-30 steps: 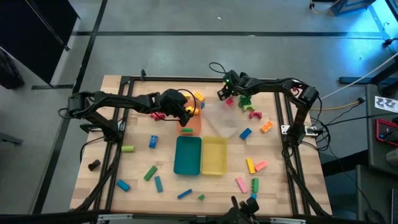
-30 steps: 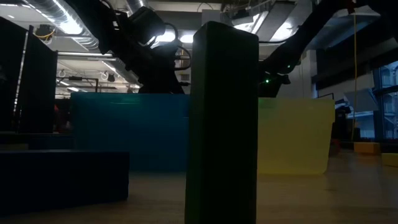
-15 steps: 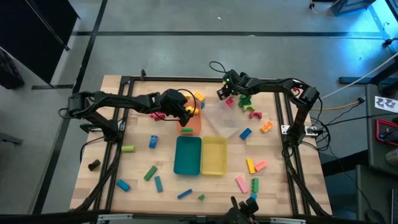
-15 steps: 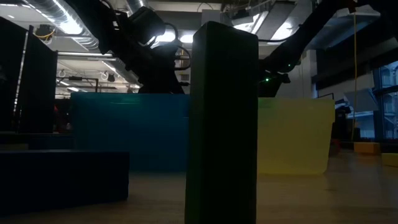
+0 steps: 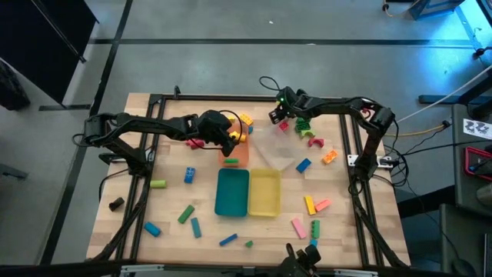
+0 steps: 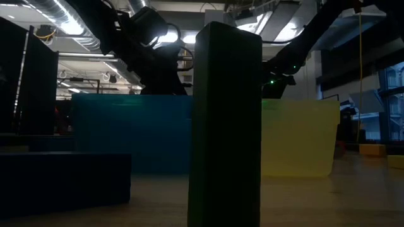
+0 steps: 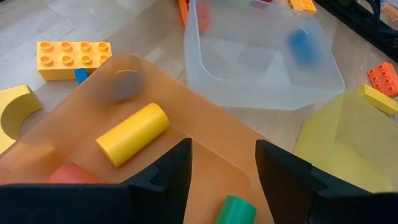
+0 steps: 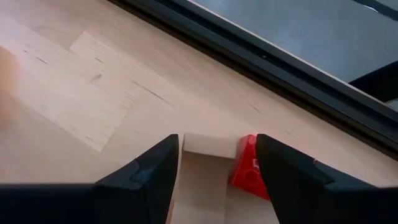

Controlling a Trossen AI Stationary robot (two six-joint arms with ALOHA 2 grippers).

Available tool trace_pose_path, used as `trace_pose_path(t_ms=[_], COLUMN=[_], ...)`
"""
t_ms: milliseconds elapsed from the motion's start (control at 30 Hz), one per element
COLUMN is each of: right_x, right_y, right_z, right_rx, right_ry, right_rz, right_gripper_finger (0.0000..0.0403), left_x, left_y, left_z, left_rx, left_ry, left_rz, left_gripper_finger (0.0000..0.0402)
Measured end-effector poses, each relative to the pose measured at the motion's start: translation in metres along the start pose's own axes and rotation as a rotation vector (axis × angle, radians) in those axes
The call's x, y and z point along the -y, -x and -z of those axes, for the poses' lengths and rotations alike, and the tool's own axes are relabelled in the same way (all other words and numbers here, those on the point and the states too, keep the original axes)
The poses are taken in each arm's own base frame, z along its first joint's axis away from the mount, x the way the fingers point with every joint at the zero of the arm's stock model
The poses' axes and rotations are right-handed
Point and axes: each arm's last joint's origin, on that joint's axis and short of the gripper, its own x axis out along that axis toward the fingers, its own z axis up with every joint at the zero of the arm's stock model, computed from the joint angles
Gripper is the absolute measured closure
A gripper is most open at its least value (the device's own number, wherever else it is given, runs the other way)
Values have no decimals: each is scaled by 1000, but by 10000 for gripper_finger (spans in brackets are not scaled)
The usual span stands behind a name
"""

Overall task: Sort blocks by size
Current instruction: Put the brown arch block into the transparent bin

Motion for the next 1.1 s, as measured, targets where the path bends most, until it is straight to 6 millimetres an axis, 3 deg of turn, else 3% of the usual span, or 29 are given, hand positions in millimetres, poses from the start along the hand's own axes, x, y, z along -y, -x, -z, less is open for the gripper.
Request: trace_pose_path(t_ms=[367, 700, 1100], right_x=[-3, -2, -2], right_y=[-15, -15, -17], right_z=[1, 6, 10], right_rx=[33, -28, -47], right_ry=[-6, 9, 46], right_rz=[-3, -12, -16], right_gripper_finger=[194, 299, 352], left_x=[0, 0, 0], left_y=[0, 0, 0], left_z=[0, 0, 0], left_rx=[0, 0, 0], left_ry=[-15, -13, -12], left_rz=[0, 0, 0], left_gripper_finger=[240, 240, 240])
